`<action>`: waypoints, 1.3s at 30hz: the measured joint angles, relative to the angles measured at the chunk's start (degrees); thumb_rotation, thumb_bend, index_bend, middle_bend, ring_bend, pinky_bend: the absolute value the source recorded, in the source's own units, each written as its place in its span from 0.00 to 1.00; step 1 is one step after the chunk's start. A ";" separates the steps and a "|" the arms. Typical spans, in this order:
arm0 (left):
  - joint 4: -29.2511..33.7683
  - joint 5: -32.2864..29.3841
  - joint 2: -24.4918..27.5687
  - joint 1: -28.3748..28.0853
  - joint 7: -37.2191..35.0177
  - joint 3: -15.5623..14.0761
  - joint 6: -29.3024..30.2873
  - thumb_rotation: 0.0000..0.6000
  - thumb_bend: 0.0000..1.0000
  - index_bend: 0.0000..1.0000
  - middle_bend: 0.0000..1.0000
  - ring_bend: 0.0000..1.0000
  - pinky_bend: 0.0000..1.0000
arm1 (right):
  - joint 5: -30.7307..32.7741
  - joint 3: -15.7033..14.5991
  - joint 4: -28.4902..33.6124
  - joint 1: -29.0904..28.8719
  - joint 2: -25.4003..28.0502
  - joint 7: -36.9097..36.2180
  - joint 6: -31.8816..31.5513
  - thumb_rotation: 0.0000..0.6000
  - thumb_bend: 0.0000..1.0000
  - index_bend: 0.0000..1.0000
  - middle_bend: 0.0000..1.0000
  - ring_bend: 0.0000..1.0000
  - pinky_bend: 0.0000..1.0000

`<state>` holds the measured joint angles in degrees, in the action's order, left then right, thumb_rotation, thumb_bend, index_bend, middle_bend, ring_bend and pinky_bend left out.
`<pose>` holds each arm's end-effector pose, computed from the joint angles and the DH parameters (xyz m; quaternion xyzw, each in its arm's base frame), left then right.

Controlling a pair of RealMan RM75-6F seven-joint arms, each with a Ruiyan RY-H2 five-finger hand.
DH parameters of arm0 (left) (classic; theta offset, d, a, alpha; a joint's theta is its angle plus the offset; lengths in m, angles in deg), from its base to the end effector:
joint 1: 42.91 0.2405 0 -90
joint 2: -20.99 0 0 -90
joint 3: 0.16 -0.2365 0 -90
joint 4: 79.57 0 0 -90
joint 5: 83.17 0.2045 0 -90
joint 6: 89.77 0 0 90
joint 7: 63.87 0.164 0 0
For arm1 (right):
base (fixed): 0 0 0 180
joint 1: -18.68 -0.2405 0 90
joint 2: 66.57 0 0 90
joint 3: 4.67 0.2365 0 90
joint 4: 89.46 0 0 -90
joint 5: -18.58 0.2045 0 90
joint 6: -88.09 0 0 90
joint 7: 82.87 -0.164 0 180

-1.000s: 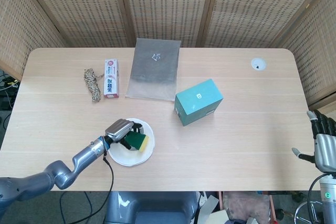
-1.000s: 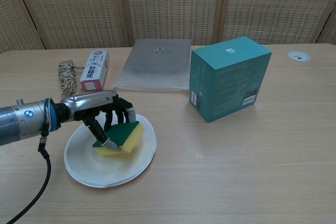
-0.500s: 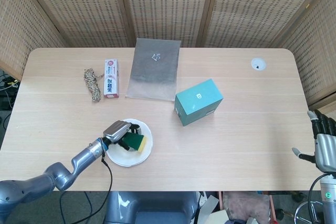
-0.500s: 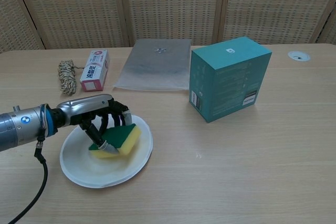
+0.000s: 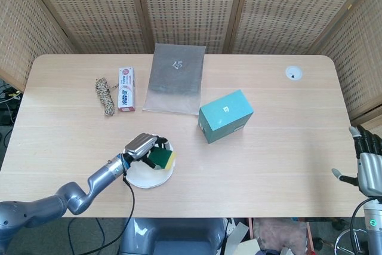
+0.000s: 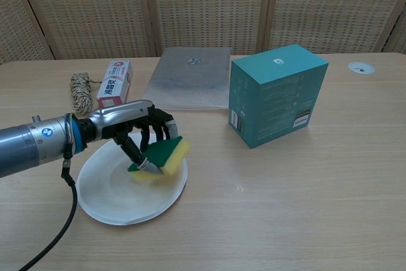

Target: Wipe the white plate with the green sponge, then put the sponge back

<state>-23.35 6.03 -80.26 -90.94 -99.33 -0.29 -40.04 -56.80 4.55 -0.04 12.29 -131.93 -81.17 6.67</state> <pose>-0.1431 0.3454 -0.0921 -0.7419 -0.4969 -0.4018 0.2031 -0.3144 -0.2279 0.1749 0.5363 -0.3952 0.3697 0.6477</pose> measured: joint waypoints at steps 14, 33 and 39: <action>-5.34 -0.69 -3.88 0.49 -1.38 -1.62 -2.92 1.00 0.09 0.52 0.46 0.42 0.53 | 0.60 0.11 -0.45 -0.19 -0.14 0.04 0.59 1.00 0.00 0.00 0.00 0.00 0.00; -2.94 0.20 1.42 -0.02 -0.98 -0.56 -0.01 1.00 0.09 0.52 0.46 0.42 0.53 | 0.50 -0.02 -0.14 -0.21 -0.18 0.62 0.53 1.00 0.00 0.00 0.00 0.00 0.00; -4.13 -0.30 1.10 0.51 -0.75 -1.94 -2.18 1.00 0.09 0.52 0.46 0.42 0.52 | 0.90 0.10 -0.28 -0.37 -0.23 0.67 0.90 1.00 0.00 0.00 0.00 0.00 0.00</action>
<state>-27.48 5.73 -79.16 -90.43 -100.08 -2.23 -42.22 -55.90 4.64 -0.31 11.91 -132.16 -80.50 7.57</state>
